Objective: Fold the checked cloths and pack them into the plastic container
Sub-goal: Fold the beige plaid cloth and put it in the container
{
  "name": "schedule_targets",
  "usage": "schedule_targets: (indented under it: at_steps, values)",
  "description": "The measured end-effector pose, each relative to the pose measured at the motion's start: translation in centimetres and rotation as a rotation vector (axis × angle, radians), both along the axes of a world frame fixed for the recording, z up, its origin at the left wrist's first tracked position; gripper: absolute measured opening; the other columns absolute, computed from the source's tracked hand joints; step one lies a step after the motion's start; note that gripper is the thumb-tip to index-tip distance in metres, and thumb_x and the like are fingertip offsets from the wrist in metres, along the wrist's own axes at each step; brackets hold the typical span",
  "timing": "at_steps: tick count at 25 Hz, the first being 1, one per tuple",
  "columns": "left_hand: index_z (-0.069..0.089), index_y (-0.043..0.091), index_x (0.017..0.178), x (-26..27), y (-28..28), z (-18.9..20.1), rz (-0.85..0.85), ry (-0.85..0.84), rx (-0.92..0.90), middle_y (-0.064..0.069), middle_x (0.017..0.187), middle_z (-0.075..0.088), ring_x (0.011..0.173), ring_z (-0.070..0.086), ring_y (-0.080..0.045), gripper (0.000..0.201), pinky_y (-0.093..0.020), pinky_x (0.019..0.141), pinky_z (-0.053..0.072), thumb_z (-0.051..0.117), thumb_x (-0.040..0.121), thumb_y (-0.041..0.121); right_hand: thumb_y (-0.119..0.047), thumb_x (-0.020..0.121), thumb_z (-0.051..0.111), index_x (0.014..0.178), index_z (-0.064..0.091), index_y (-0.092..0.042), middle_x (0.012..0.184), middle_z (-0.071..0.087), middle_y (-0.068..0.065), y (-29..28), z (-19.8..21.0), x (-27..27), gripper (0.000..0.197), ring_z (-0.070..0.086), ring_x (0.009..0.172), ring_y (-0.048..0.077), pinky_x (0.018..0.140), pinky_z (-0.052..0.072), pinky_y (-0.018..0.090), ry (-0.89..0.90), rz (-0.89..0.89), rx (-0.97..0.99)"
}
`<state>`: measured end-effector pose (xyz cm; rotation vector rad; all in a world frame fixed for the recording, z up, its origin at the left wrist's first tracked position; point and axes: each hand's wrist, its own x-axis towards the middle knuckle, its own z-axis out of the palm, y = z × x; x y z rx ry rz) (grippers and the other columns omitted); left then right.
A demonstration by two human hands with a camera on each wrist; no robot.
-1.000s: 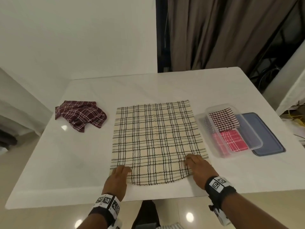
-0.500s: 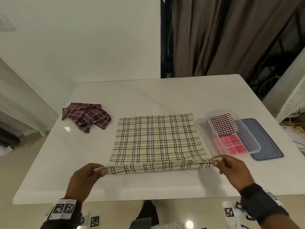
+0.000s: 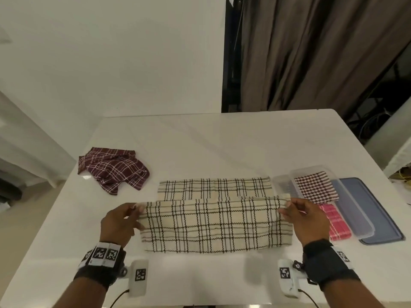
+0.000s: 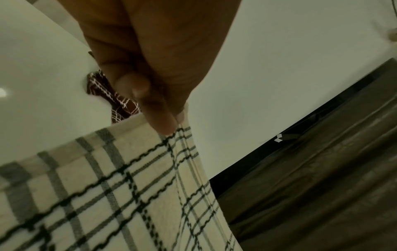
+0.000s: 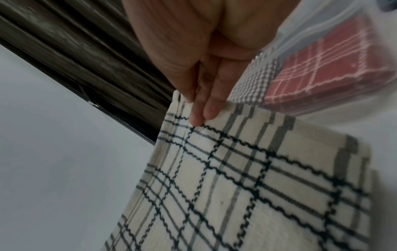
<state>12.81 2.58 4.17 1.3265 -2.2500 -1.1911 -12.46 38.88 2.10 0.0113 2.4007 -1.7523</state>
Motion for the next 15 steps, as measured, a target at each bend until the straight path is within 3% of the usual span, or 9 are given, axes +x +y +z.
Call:
schedule_targets:
  at_steps: [1,4,5,8,9,13,15]
  values:
    - [0.071,0.019,0.095,-1.2,-1.0,-0.6,0.014,0.037,0.052,0.002,0.065,0.074,0.053,0.068,-0.007,0.017,-0.023,0.055,0.055,0.064,0.093,0.034,-0.010,0.090,0.067,0.094,0.067,-0.012,0.086,0.074,0.003,-0.9,-0.5,-0.7,0.005,0.073,0.068,0.008,0.073,0.059,0.030,0.016,-0.029,0.017]
    - [0.069,0.017,0.093,-4.9,-3.8,-3.1,0.034,0.073,0.139,-0.001,0.070,0.076,0.064,0.074,-0.017,0.011,-0.041,0.071,0.062,0.065,0.093,0.027,-0.011,0.091,0.065,0.094,0.066,-0.012,0.082,0.073,0.002,-3.4,-1.6,-3.5,0.003,0.067,0.063,-0.007,0.064,0.051,0.007,0.045,-0.107,0.122]
    - [0.068,0.018,0.090,-6.1,-4.8,-3.9,0.027,0.067,0.158,-0.002,0.071,0.076,0.066,0.075,-0.019,0.009,-0.043,0.074,0.062,0.065,0.093,0.026,-0.012,0.091,0.065,0.093,0.066,-0.015,0.082,0.073,0.001,-4.0,-2.1,-4.5,0.004,0.068,0.063,-0.005,0.067,0.054,0.010,0.027,-0.124,0.135]
    - [0.064,0.023,0.085,-9.4,-6.7,-5.7,0.016,0.046,0.180,-0.002,0.074,0.076,0.068,0.075,-0.018,0.009,-0.044,0.077,0.061,0.065,0.094,0.023,-0.012,0.089,0.066,0.082,0.064,-0.025,0.079,0.074,-0.002,-5.5,-4.1,-7.3,0.015,0.074,0.074,0.015,0.079,0.060,0.043,-0.045,-0.116,0.193]
    - [0.064,0.024,0.083,-10.3,-7.1,-6.2,0.013,0.029,0.168,-0.002,0.074,0.076,0.067,0.075,-0.017,0.011,-0.042,0.077,0.062,0.064,0.094,0.023,-0.013,0.089,0.065,0.081,0.064,-0.026,0.078,0.074,-0.003,-5.9,-4.6,-7.9,0.015,0.074,0.075,0.018,0.078,0.060,0.045,-0.052,-0.099,0.239]
    - [0.068,0.017,0.091,-12.4,-8.5,-7.8,0.018,-0.091,0.132,0.003,0.069,0.074,0.062,0.073,-0.010,0.012,-0.033,0.067,0.061,0.061,0.095,0.026,-0.016,0.091,0.064,0.095,0.066,-0.019,0.086,0.071,-0.004,-7.8,-5.0,-9.2,0.006,0.069,0.085,0.019,0.079,0.049,0.027,0.004,-0.058,0.431]
    - [0.067,0.014,0.097,-12.8,-9.0,-8.5,0.002,-0.189,0.121,0.003,0.073,0.074,0.057,0.071,-0.008,0.017,-0.028,0.055,0.058,0.059,0.096,0.029,-0.016,0.093,0.062,0.110,0.065,-0.017,0.095,0.069,-0.002,-8.5,-5.4,-9.3,0.018,0.064,0.086,0.018,0.079,0.042,0.022,0.030,-0.022,0.490]
